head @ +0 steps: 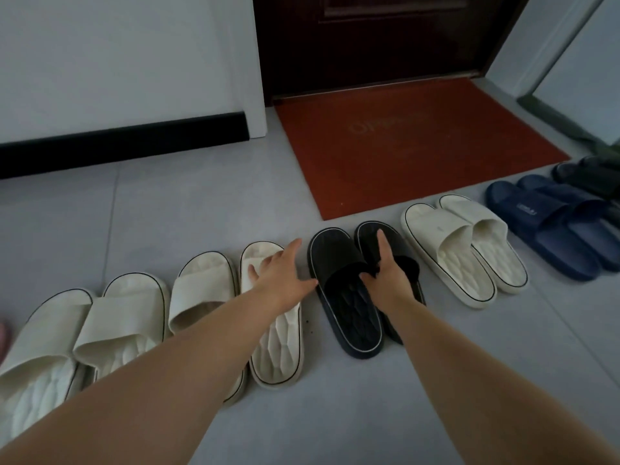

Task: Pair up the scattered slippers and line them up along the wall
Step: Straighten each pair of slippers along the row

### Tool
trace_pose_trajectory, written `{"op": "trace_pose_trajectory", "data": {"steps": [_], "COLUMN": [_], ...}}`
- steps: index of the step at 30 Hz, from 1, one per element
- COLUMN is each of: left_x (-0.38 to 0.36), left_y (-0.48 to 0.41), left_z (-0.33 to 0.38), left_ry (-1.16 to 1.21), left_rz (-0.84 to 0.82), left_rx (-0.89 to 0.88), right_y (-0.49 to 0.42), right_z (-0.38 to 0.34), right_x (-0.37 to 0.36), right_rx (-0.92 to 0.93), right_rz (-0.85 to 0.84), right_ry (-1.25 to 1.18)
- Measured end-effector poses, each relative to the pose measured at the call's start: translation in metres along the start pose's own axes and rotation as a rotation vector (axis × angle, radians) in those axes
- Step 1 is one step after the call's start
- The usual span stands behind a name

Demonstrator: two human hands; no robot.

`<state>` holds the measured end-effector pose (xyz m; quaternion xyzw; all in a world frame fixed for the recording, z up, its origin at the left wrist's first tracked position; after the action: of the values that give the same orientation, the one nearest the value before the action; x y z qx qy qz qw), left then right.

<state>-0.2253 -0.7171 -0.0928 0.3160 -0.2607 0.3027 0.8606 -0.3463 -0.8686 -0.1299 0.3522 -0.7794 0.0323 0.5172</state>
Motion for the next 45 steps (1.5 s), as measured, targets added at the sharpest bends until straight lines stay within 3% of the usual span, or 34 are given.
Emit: {"op": "trace_pose_trajectory", "data": {"steps": [6, 14, 18, 24, 30, 34, 35, 38, 40, 45], "left_x": [-0.002, -0.013, -0.03, -0.047, -0.045, -0.043, -0.044, -0.052, -0.059, -0.085], "left_y": [-0.001, -0.006, -0.003, 0.003, -0.002, -0.003, -0.001, 0.01, 0.016, 0.005], "left_z": [-0.025, -0.022, -0.008, 0.014, 0.021, 0.036, 0.039, 0.048, 0.059, 0.105], "left_ry": [-0.12, -0.212, -0.215, -0.166, -0.142, -0.003, 0.06, 0.199, 0.222, 0.267], "left_rz": [0.014, 0.028, -0.145, -0.309, -0.19, -0.068, -0.038, 0.0, 0.007, -0.026], "left_rx": [0.076, -0.002, -0.137, -0.117, -0.138, -0.168, -0.17, -0.158, -0.129, 0.001], "right_y": [-0.008, -0.003, -0.002, -0.005, -0.004, -0.029, -0.05, -0.109, -0.131, -0.149], "right_z": [-0.007, -0.003, -0.003, 0.006, 0.019, 0.038, 0.045, 0.059, 0.073, 0.144], "right_x": [-0.003, -0.006, -0.003, -0.002, 0.01, 0.092, 0.124, 0.214, 0.251, 0.222], "right_rx": [0.067, -0.061, -0.105, -0.134, -0.117, -0.123, -0.109, 0.008, 0.11, 0.154], "right_rz": [0.023, 0.097, 0.148, 0.192, 0.162, 0.295, 0.263, -0.07, -0.171, -0.365], "right_ry": [0.078, -0.065, -0.087, -0.073, -0.036, 0.109, 0.192, 0.583, 0.789, 0.775]}}
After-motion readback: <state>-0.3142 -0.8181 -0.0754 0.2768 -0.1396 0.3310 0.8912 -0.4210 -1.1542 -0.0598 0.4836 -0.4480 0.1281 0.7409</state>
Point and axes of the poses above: each hand's wrist, its own y-axis away from the middle knuckle, its own x-axis out of the back of the hand, z = x × y, the point moved 4 cm from there along -y, towards the middle knuckle, and after that the axes turned 14 degrees about y, right-handed, at the moved point
